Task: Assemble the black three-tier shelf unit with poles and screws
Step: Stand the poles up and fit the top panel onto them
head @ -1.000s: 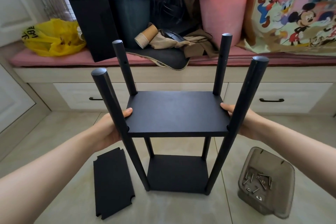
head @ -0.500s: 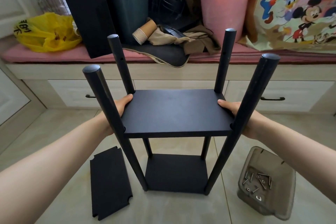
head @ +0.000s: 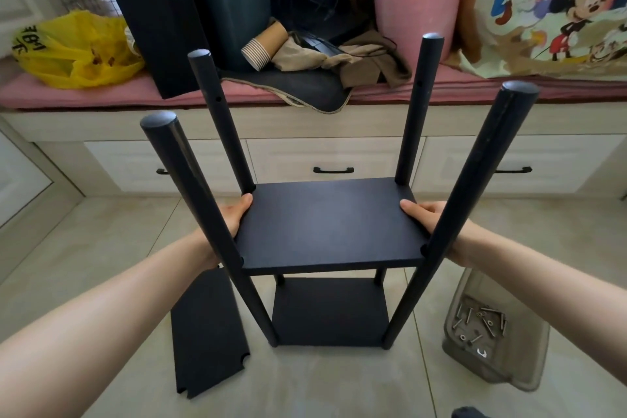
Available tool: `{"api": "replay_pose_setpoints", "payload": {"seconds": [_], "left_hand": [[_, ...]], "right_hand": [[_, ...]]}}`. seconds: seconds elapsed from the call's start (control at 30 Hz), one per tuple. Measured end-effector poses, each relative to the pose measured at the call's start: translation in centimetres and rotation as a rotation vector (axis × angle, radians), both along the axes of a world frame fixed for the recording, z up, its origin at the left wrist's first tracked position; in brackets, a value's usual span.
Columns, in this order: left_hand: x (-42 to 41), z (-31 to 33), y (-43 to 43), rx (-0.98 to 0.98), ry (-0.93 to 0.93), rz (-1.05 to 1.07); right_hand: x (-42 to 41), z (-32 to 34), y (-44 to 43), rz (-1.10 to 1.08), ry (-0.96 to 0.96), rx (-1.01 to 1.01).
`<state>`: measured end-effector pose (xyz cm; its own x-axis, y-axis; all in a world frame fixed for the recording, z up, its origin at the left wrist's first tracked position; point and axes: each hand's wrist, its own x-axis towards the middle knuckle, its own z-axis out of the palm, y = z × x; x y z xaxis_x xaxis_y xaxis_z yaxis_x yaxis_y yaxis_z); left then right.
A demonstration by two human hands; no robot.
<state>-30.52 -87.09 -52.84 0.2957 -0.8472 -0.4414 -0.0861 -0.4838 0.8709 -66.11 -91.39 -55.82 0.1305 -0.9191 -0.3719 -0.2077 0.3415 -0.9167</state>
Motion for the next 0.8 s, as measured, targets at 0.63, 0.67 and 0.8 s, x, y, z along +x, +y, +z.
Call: {"api": "replay_pose_setpoints", "payload": {"seconds": [0.63,0.67,0.8], "left_hand": [[2.8,-1.9,3.8,0.111,0.350,-0.263],[2.5,-1.9,4.1,0.094,0.360,-0.226],[1.3,-1.6,4.9,0.112,0.336,-0.159]], "right_hand": [[-1.5,0.7,2.1,0.086,-0.071,0.199],[-1.6,1.0,2.5,0.071,-0.063,0.202],[-2.1,1.5,4.6,-0.032,-0.045,0.291]]}}
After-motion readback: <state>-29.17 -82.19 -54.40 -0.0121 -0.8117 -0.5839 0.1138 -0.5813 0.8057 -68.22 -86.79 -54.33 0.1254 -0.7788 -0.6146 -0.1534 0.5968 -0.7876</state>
